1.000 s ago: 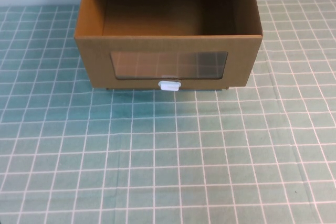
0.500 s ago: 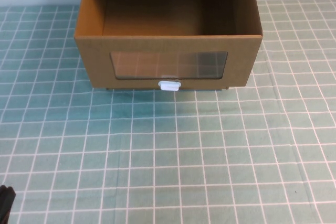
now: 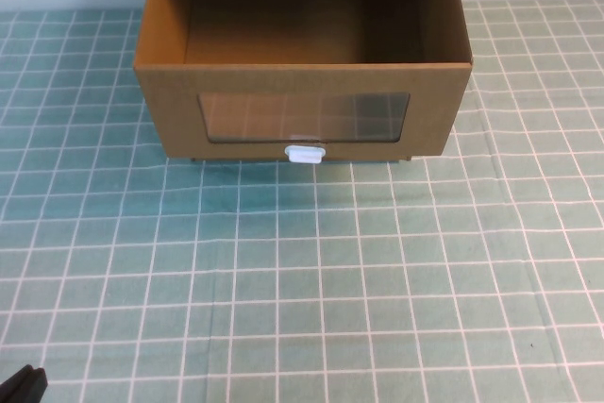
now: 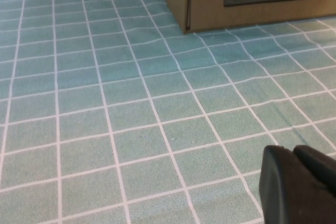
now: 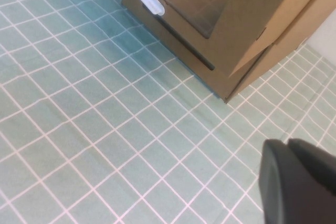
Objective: Open the shoe box
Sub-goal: 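Pull the top drawer of the cardboard box fully open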
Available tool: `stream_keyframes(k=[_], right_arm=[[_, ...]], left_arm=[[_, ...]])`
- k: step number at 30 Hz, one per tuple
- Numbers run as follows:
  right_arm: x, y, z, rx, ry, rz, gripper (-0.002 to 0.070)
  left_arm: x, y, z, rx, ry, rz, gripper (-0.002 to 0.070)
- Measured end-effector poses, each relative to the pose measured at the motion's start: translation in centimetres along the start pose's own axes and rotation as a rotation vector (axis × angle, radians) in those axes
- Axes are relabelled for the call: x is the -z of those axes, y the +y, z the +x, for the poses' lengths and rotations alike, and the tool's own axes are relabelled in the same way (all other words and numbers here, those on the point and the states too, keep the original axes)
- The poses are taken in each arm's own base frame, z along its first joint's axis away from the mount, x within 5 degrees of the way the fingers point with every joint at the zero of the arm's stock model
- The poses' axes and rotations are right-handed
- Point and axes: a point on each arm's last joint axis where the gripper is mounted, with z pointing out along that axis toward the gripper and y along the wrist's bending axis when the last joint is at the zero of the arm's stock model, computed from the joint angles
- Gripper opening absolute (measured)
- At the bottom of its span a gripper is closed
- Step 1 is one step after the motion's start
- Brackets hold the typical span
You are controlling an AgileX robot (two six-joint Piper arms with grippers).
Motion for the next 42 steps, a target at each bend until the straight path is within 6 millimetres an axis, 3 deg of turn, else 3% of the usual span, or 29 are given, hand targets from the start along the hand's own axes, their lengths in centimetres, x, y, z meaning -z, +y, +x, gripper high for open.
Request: stream_keyframes(k=[17,21,24,28,32,37,42], right_arm=[[0.5,-0.6,0.2,-0.04,-0.011,0.044,-0.0013],[1.8,-2.2,0.9,-0.128,-0.014,0.198,-0.0013],[3.4,-2.9,1.7,-0.288,-0.034,0.317,-0.0013],[5.4,-2.3,2.3,-0.502,-0.178,0.391,-0.0013],[5.0,-0.5,4.3,-0.69,-0.295,0.4,-0.0013],[1.7,1.5,9.2,-0.878,-0.237,0.42,-0.0013],[-0.8,2.2,12.9,-0.902,-0.128,0.446,-0.0013]], left_arm=[[0.0,0.0,0.0,-0.001,0.004,0.0,-0.0005],[0.0,0.0,0.0,-0.002,0.004,0.0,-0.0005],[0.0,0.0,0.0,-0.002,0.004,0.0,-0.0005],[0.0,0.0,0.0,-0.002,0.004,0.0,-0.0005],[0.0,0.0,0.0,-0.004,0.004,-0.001,-0.0005],[0.0,0.0,0.0,-0.004,0.004,-0.001,-0.0005],[0.0,0.0,0.0,-0.004,0.004,-0.001,-0.0005]])
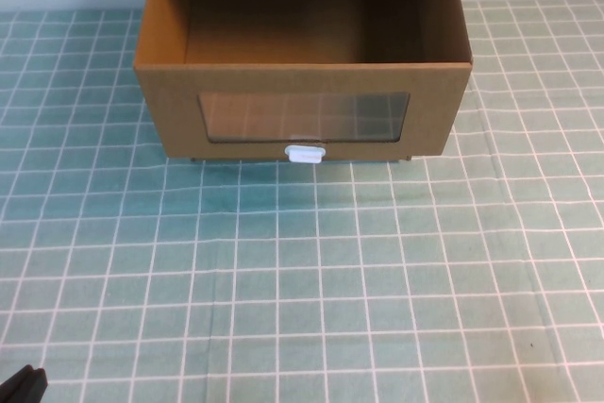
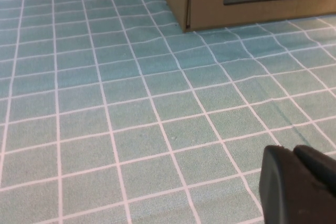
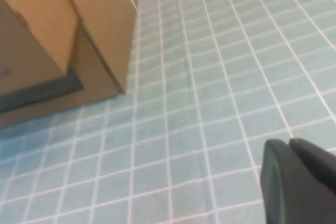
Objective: Open the shoe box
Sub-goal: 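Pull the top drawer of the cardboard box fully open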
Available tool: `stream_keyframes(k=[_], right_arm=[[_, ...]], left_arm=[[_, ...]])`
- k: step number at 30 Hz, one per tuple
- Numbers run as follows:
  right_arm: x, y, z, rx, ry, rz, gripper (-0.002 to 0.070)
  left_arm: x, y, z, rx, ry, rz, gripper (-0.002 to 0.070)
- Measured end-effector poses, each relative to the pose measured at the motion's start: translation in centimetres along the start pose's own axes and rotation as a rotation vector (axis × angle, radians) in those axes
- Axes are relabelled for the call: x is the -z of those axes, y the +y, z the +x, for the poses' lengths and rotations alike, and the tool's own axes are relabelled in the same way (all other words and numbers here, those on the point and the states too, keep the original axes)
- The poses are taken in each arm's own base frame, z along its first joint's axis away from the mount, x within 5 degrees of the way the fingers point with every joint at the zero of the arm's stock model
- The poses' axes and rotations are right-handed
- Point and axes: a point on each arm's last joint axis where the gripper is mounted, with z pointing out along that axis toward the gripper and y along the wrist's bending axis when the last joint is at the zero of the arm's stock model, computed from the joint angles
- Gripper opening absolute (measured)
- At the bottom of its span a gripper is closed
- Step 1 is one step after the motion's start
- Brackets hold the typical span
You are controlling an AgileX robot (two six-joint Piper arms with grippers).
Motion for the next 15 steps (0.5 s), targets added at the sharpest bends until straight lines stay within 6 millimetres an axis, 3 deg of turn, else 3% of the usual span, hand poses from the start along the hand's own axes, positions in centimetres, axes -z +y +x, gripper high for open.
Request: stream_keyframes(k=[11,15], right_arm=[[-2.0,-2.1,4.0,0.179,-0.089,0.001,-0.0013],[-2.4,-2.0,5.0,0.277,-0.082,-0.046,-0.0013]], left_arm=[[0.0,0.0,0.0,0.0,0.0,0.0,-0.0005],[0.0,0.0,0.0,0.0,0.0,0.0,-0.0005]])
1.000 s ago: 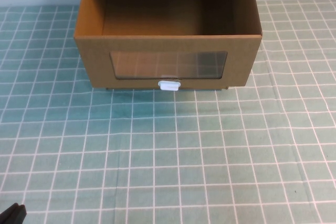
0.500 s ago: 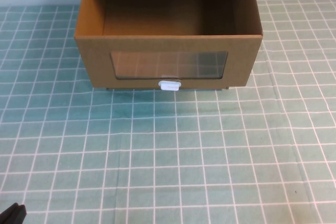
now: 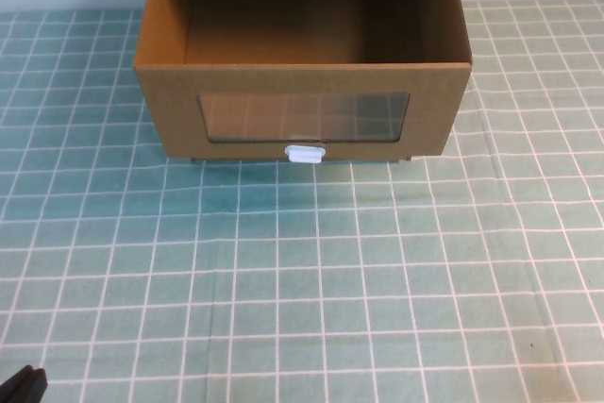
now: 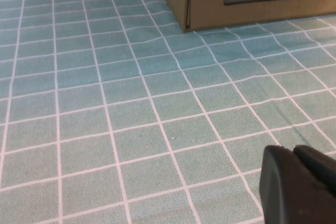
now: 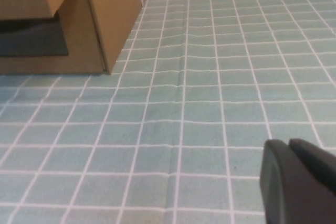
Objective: Open the shoe box
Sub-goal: 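Pull the top drawer of the cardboard box fully open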
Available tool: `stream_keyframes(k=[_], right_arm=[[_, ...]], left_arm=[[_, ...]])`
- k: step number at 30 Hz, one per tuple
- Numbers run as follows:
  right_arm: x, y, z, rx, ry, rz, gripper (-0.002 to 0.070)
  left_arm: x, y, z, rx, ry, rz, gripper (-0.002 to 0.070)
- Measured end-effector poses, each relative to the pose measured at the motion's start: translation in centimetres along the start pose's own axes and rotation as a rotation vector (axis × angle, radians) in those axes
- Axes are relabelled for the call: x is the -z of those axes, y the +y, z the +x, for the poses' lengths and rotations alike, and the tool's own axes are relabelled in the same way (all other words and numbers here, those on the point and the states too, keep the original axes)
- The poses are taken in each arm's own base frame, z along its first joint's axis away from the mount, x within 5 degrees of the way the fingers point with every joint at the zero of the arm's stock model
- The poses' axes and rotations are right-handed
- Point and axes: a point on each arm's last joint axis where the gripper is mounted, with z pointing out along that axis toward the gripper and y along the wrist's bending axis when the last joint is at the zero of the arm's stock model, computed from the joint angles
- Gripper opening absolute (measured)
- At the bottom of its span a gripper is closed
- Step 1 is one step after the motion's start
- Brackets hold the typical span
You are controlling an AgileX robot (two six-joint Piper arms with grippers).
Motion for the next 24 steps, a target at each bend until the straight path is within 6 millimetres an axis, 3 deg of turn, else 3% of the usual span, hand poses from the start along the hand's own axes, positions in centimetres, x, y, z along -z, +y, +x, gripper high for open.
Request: stream_keyframes(k=[5,24], right_arm=[[0.02,0.03,0.58,0.172,0.063,-0.005,-0.0011],[0.03,-0.01,0.8,0.163,0.087,0.004,-0.0013]], left_arm=[[0.0,0.0,0.0,0.0,0.0,0.0,-0.0005],[0.0,0.0,0.0,0.0,0.0,0.0,-0.0005]])
